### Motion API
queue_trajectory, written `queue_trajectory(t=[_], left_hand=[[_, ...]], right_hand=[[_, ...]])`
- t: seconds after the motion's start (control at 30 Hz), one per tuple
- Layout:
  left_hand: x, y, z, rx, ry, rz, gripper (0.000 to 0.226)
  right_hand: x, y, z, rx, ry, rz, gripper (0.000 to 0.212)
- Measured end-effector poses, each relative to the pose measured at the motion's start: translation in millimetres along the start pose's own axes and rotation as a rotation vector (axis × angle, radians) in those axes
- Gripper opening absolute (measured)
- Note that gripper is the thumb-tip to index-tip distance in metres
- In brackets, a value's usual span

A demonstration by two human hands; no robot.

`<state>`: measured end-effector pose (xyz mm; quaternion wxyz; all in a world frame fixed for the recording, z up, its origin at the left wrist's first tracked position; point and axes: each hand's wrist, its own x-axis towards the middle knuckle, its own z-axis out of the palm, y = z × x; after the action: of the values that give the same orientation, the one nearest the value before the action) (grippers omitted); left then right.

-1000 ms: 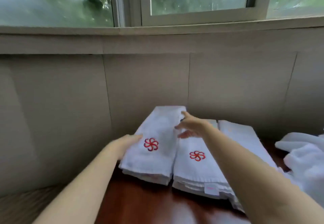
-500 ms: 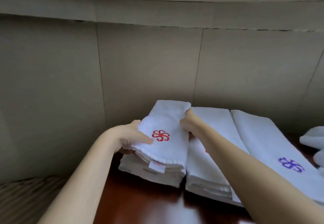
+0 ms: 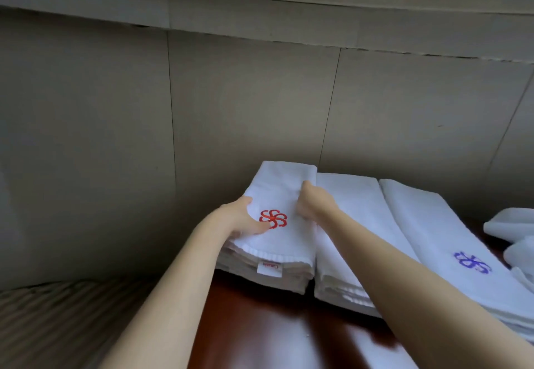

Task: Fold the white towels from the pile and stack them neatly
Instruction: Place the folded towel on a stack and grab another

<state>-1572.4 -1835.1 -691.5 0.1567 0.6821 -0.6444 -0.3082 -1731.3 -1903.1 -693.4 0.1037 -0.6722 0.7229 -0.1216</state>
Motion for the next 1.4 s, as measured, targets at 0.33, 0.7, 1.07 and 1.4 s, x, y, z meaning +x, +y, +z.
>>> queue_trajectory(t=[0.33,0.7,1.07,1.4], left_hand=[[0,9,21,0.481,0.19,0.149,0.059],[-63,28,68,0.51,0.1,0.357,0.045],[-175,140,128,0.33,-0.089,0.622,0.033],[-226,345,234,0.1,-0.178,0.847,0.04]], right_hand=[[-11,14,23,-0.399,0.221,-0.172,0.041],[-99,72,-23,-0.343,-0.324,-0.461,0.052],[-284,313,-165,-0.233,0.141,-0.045,0.042],[-356,451,-274,-0.381,0.528,0.435,0.057]])
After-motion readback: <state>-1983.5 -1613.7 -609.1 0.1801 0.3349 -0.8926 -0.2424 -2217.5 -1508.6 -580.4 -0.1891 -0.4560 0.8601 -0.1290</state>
